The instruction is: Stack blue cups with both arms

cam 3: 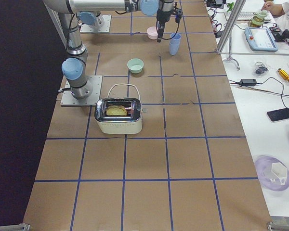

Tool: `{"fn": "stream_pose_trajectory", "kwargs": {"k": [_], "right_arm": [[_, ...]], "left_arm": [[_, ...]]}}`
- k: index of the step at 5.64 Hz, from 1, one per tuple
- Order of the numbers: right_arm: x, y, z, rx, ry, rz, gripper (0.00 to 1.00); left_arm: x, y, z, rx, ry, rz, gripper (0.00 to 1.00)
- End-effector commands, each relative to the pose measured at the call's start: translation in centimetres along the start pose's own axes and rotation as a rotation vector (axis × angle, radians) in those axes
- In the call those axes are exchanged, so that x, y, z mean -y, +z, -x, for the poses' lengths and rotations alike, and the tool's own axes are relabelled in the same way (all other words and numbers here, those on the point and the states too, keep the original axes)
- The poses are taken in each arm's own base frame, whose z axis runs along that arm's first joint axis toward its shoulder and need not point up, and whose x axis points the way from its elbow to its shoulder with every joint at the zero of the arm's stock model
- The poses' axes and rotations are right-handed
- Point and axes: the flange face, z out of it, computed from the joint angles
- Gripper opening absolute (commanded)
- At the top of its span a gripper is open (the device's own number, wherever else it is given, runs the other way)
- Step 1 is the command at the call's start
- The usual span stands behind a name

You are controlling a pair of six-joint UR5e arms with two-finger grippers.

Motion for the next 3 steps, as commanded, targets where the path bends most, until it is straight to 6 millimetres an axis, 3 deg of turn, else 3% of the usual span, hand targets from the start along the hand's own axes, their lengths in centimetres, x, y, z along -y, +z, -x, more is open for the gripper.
{"fn": "stream_pose_trajectory", "kwargs": {"k": [1, 3], "right_arm": [[-0.88, 0.03, -1.63, -0.034, -0.002, -0.048, 1.0], [-0.91, 0.18, -1.58, -0.029, 0.001, -0.044, 1.0]], "left_arm": [[-0.01, 0.03, -0.06, 0.001, 0.001, 0.001, 0.99], [0.01, 0.03, 0.01, 0.001, 0.0, 0.001, 0.99]]}}
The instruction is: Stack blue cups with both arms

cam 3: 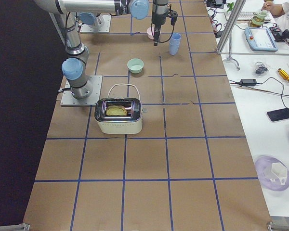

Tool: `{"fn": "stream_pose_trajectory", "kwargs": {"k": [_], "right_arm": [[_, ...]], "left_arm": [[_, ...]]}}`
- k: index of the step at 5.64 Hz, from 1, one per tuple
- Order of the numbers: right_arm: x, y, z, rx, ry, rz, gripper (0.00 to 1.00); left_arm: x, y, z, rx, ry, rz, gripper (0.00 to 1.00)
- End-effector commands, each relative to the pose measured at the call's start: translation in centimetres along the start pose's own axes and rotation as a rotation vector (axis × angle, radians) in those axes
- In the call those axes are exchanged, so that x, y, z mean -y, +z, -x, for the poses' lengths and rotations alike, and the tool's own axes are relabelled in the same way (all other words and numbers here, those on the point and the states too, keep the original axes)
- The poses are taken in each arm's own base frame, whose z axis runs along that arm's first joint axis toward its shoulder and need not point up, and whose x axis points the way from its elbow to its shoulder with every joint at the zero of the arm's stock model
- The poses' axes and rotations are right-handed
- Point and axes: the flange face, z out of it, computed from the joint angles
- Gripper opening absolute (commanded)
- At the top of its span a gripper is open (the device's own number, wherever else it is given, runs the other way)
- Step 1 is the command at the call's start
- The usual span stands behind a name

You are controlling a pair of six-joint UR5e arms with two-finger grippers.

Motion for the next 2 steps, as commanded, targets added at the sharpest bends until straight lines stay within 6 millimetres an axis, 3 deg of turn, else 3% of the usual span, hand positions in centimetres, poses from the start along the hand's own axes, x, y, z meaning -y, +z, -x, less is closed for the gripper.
{"fn": "stream_pose_trajectory", "kwargs": {"k": [1, 2], "right_arm": [[0.01, 0.02, -0.03, 0.005, 0.001, -0.001, 1.0], [0.06, 0.1, 0.0, 0.006, 0.001, 0.001, 1.0]], "left_arm": [[-0.01, 0.01, -0.05, 0.0, 0.001, 0.0, 0.99], [-0.01, 0.01, -0.05, 0.0, 0.001, 0.0, 0.99]]}}
